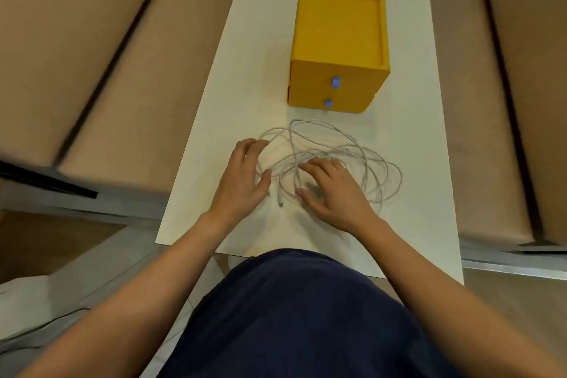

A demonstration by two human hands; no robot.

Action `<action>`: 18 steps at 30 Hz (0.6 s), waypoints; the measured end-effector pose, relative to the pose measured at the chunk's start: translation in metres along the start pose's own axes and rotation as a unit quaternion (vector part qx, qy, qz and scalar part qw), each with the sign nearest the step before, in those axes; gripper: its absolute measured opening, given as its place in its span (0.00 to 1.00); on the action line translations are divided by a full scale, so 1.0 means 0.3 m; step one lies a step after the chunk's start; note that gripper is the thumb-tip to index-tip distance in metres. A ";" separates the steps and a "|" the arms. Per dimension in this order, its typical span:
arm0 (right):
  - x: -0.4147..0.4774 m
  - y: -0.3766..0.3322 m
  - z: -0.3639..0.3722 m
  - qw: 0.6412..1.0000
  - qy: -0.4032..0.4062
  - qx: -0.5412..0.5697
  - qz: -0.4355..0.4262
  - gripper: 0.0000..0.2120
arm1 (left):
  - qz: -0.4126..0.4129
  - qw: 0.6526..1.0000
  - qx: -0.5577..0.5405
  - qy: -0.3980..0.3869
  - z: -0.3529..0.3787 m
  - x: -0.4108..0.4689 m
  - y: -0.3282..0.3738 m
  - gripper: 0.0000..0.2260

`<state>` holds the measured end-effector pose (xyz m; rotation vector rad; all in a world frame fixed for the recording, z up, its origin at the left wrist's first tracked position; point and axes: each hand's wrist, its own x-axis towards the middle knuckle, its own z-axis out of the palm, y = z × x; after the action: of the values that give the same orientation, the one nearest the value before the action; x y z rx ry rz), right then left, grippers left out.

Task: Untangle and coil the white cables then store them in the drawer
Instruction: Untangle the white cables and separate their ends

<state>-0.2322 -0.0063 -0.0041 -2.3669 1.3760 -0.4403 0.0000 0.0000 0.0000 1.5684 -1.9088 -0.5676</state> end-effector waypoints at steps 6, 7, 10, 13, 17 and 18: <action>0.036 -0.018 0.034 0.994 -0.097 -0.042 0.022 0.20 | -0.163 0.984 -0.048 -0.047 -0.009 0.031 -0.022 0.08; 0.043 -0.019 0.035 0.993 -0.103 -0.048 0.023 0.19 | -0.168 0.983 -0.060 -0.050 -0.013 0.035 -0.028 0.06; 0.063 -0.032 0.028 0.996 -0.083 -0.032 0.032 0.17 | -0.177 0.979 -0.093 -0.039 -0.035 0.048 -0.036 0.07; 0.100 -0.072 -0.008 0.996 0.086 -0.009 0.015 0.17 | -0.142 0.980 -0.132 -0.034 -0.076 0.073 -0.016 0.10; 0.224 -0.120 -0.088 0.980 0.177 -0.095 0.001 0.22 | -0.029 0.986 -0.163 -0.034 -0.152 0.119 0.034 0.11; 0.256 -0.122 -0.103 0.982 0.161 -0.103 -0.006 0.19 | -0.008 0.985 -0.169 -0.028 -0.166 0.132 0.045 0.11</action>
<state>-0.1814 -0.0615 0.0463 -2.5545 1.6161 -0.7455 0.0193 -0.0335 0.0524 1.3610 -1.7321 -0.8980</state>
